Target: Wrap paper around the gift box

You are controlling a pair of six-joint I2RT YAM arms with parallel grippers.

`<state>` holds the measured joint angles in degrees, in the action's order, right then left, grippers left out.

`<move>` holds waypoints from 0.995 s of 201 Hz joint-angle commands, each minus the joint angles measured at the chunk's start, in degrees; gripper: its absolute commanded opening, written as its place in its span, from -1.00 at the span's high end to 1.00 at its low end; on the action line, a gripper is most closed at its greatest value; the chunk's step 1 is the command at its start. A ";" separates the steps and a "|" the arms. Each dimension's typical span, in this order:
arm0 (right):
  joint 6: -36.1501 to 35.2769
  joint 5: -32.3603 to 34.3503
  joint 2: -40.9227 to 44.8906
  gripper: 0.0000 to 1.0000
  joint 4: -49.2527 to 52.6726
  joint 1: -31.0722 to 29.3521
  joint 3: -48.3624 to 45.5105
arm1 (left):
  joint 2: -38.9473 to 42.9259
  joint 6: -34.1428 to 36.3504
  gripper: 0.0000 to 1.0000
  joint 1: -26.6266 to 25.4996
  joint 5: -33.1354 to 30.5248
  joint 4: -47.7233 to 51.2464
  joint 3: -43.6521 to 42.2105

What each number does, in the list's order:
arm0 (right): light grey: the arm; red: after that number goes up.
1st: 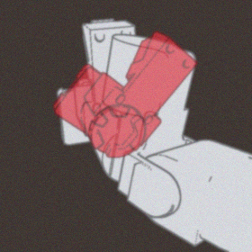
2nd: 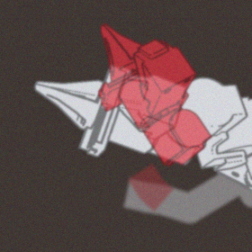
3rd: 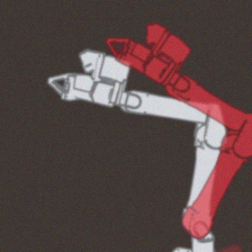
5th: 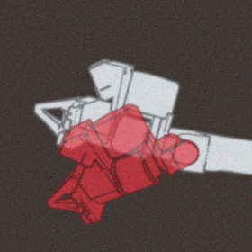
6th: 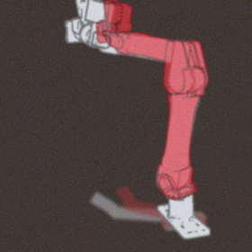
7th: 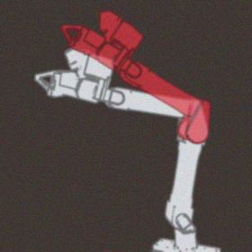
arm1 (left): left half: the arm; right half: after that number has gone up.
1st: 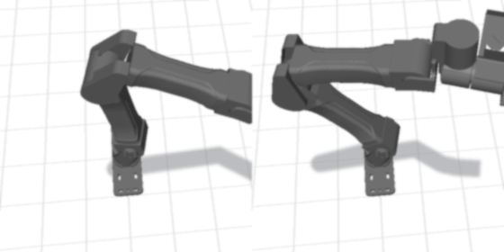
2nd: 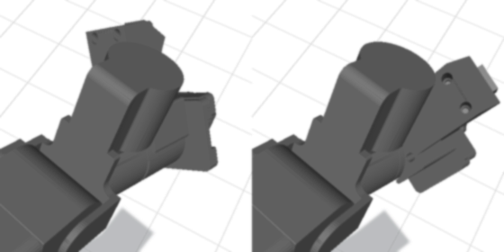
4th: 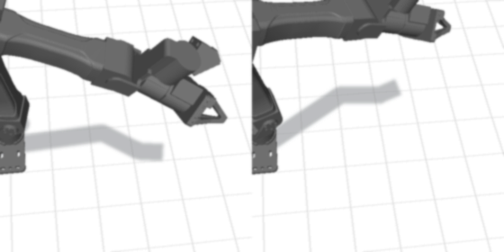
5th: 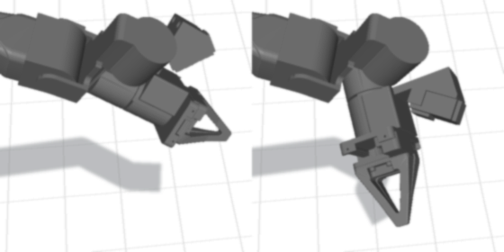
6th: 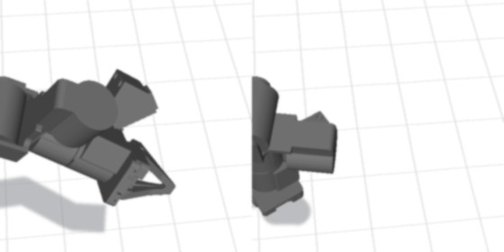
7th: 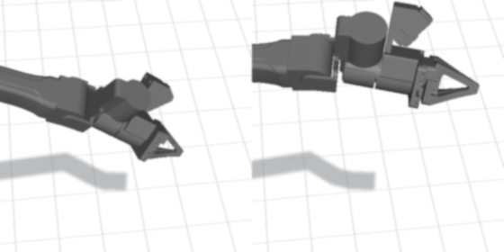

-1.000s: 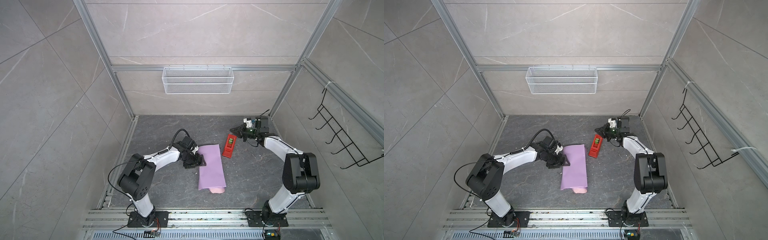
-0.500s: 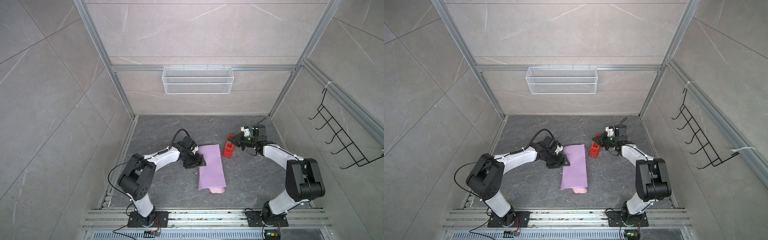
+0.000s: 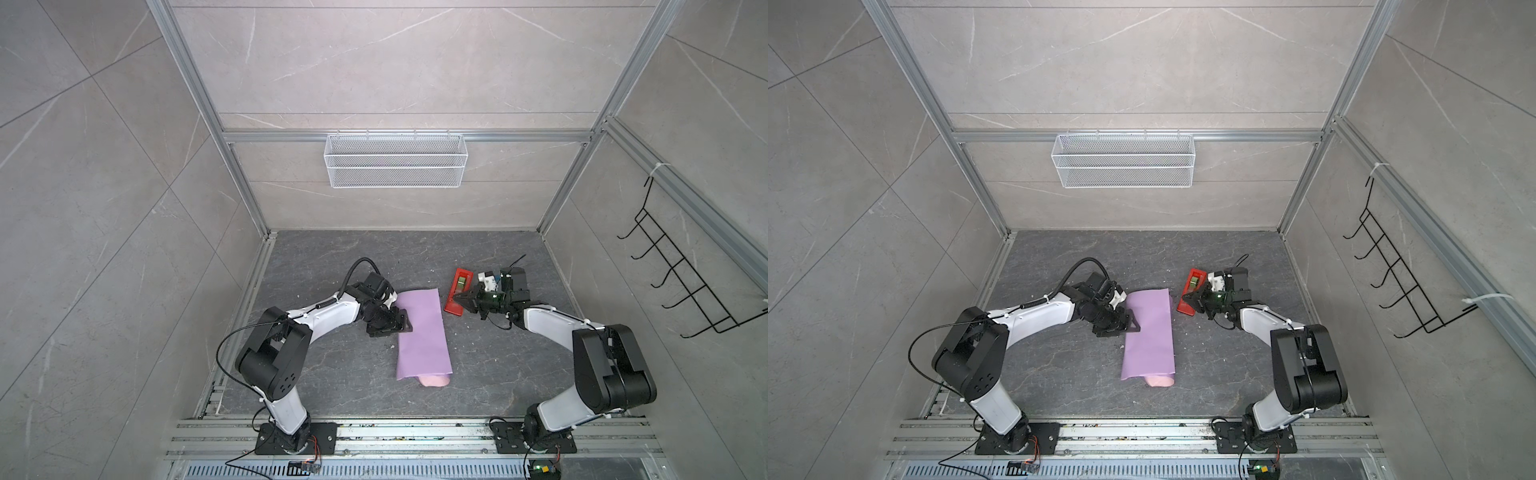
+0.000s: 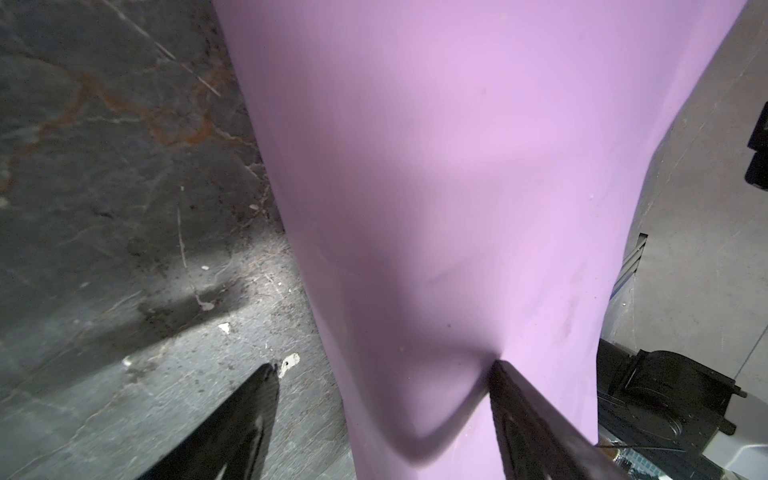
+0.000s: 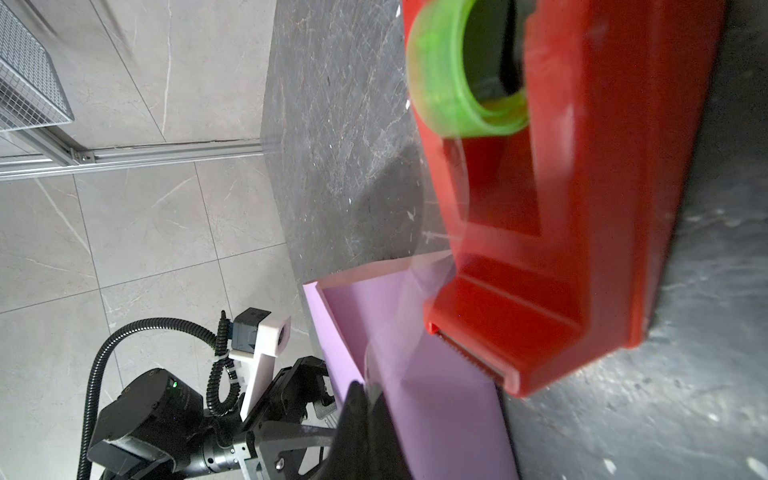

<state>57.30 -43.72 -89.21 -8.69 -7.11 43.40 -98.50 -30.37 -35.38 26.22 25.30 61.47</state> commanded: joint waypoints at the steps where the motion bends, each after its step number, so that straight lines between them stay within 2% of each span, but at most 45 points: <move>1: 0.71 0.97 1.50 1.00 -1.94 -0.70 -1.38 | -2.84 1.42 -0.62 -0.31 -4.48 4.73 -1.06; 200: 0.79 2.68 0.71 1.00 -5.10 -1.77 -7.54 | -3.03 1.59 -0.62 -0.30 -4.48 4.49 -1.26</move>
<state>57.45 -41.76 -89.01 -12.47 -8.51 36.95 -98.52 -30.30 -35.35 26.22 25.30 61.47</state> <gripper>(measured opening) 0.048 0.810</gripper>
